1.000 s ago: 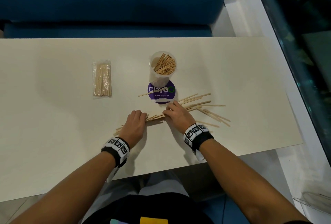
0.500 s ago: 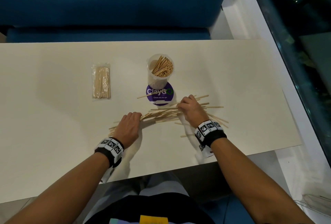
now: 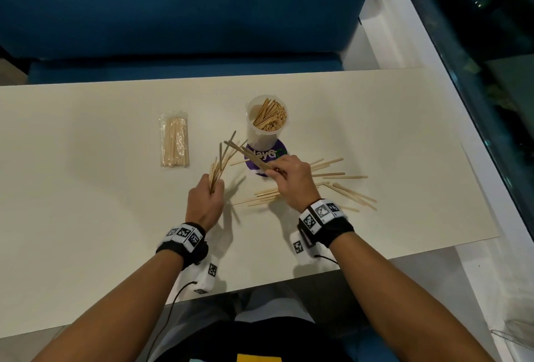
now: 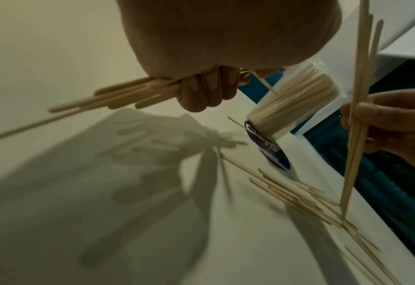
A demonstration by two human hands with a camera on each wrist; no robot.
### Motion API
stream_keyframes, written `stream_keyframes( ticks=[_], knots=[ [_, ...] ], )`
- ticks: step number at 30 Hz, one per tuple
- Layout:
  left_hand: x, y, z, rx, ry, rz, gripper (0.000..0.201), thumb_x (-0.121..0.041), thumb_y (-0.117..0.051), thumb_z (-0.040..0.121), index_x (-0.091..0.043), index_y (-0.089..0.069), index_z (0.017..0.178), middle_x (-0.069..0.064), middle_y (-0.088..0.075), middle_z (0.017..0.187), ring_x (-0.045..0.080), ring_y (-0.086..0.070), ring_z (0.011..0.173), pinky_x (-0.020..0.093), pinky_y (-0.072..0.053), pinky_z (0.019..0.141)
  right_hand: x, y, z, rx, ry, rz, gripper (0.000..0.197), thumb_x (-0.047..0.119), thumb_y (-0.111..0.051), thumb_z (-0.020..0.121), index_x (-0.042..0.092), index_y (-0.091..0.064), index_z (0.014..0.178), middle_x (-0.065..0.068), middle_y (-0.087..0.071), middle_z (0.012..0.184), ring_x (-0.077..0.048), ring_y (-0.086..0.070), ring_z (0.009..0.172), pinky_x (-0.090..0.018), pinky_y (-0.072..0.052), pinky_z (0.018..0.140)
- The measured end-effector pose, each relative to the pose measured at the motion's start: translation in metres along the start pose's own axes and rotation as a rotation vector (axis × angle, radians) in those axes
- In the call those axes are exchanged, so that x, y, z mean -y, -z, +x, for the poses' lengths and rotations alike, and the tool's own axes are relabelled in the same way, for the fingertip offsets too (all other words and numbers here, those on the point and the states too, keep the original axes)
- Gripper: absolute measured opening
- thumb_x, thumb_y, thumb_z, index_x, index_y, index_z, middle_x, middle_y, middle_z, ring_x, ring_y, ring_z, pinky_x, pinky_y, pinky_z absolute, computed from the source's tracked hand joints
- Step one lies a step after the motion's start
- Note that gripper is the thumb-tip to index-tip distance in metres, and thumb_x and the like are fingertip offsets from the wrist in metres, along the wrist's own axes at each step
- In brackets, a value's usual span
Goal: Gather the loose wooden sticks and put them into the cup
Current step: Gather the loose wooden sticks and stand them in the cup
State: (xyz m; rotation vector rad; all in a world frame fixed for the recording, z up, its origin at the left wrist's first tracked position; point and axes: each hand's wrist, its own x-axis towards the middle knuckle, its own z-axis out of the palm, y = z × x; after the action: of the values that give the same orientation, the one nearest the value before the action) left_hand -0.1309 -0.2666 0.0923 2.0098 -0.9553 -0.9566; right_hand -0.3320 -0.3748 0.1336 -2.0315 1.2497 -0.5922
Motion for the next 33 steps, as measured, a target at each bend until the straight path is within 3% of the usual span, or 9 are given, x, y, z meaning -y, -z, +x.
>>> stream_keyframes(
  ticks=[5,8,14,19,22,24,26,29,33],
  knots=[
    [0.003,-0.002,0.008,0.037,0.126,-0.233,0.029,-0.035,-0.05,0.102,-0.013,-0.05,0.084,0.004,-0.051,0.075,0.019,-0.043,0.066,0.036,-0.038,0.062,0.029,-0.026,-0.003,0.036,-0.294,0.216,0.014,0.02,-0.074,0.091,0.011,-0.08,0.101,-0.001,-0.076,0.089,-0.008,-0.064,0.075,-0.002,-0.043,0.065],
    [-0.005,-0.007,0.009,0.081,0.227,-0.418,0.025,-0.035,-0.046,0.103,-0.02,-0.046,0.083,-0.001,-0.047,0.073,0.015,-0.038,0.06,0.028,-0.034,0.053,0.037,-0.043,-0.005,0.119,-0.383,0.264,0.015,0.024,-0.074,0.091,0.012,-0.081,0.099,0.001,-0.076,0.085,-0.007,-0.065,0.075,-0.013,-0.048,0.071],
    [-0.023,-0.02,0.009,0.107,0.226,-0.501,0.033,-0.046,-0.046,0.102,-0.013,-0.047,0.096,0.008,-0.054,0.081,0.018,-0.052,0.066,0.031,-0.047,0.054,0.056,-0.07,-0.002,0.165,-0.491,0.298,0.014,0.021,-0.073,0.092,0.009,-0.082,0.094,0.0,-0.073,0.07,-0.005,-0.062,0.053,-0.018,-0.052,0.056],
    [-0.029,-0.023,0.012,0.1,0.183,-0.381,0.029,-0.036,-0.045,0.111,-0.007,-0.048,0.111,0.002,-0.06,0.096,0.013,-0.061,0.084,0.02,-0.05,0.063,0.059,-0.079,0.0,0.089,-0.495,0.278,0.017,0.003,-0.071,0.088,0.006,-0.079,0.102,-0.01,-0.078,0.087,-0.019,-0.074,0.077,-0.033,-0.064,0.076],
    [-0.02,-0.022,0.02,0.094,0.12,-0.343,0.033,-0.039,-0.039,0.111,-0.013,-0.059,0.105,0.011,-0.067,0.106,0.023,-0.068,0.096,0.037,-0.056,0.084,0.058,-0.082,0.0,0.082,-0.444,0.259,0.024,0.002,-0.075,0.086,0.006,-0.078,0.109,-0.009,-0.078,0.093,-0.015,-0.072,0.082,-0.032,-0.062,0.083],
    [-0.014,-0.02,0.023,0.094,0.125,-0.312,0.04,-0.047,-0.038,0.109,-0.016,-0.063,0.102,0.013,-0.071,0.106,0.027,-0.071,0.097,0.045,-0.058,0.089,0.057,-0.082,0.0,0.059,-0.454,0.324,0.027,0.0,-0.079,0.082,0.005,-0.076,0.108,-0.007,-0.075,0.086,-0.01,-0.067,0.073,-0.028,-0.062,0.079],
    [-0.008,-0.017,0.027,0.087,0.145,-0.272,0.051,-0.055,-0.037,0.106,-0.012,-0.063,0.104,0.011,-0.073,0.101,0.026,-0.072,0.093,0.045,-0.058,0.084,0.054,-0.079,0.001,0.044,-0.469,0.403,0.029,0.001,-0.084,0.078,0.004,-0.075,0.105,-0.004,-0.072,0.081,-0.009,-0.065,0.069,-0.02,-0.059,0.072],
    [-0.012,-0.013,0.03,0.067,0.143,-0.312,0.047,-0.042,-0.035,0.111,-0.001,-0.053,0.098,0.01,-0.063,0.08,0.021,-0.061,0.068,0.031,-0.051,0.064,0.048,-0.078,-0.005,0.0,-0.443,0.416,0.021,0.008,-0.083,0.081,0.009,-0.073,0.099,-0.004,-0.07,0.082,-0.013,-0.066,0.07,-0.017,-0.057,0.069],
    [-0.024,-0.012,0.029,0.071,0.153,-0.476,0.026,-0.03,-0.035,0.113,-0.012,-0.039,0.096,0.001,-0.035,0.07,0.013,-0.035,0.058,0.023,-0.035,0.051,0.03,-0.08,-0.019,0.04,-0.557,0.277,0.012,0.017,-0.064,0.096,0.014,-0.069,0.106,0.0,-0.068,0.096,-0.011,-0.06,0.081,-0.019,-0.052,0.077]
  ],
)
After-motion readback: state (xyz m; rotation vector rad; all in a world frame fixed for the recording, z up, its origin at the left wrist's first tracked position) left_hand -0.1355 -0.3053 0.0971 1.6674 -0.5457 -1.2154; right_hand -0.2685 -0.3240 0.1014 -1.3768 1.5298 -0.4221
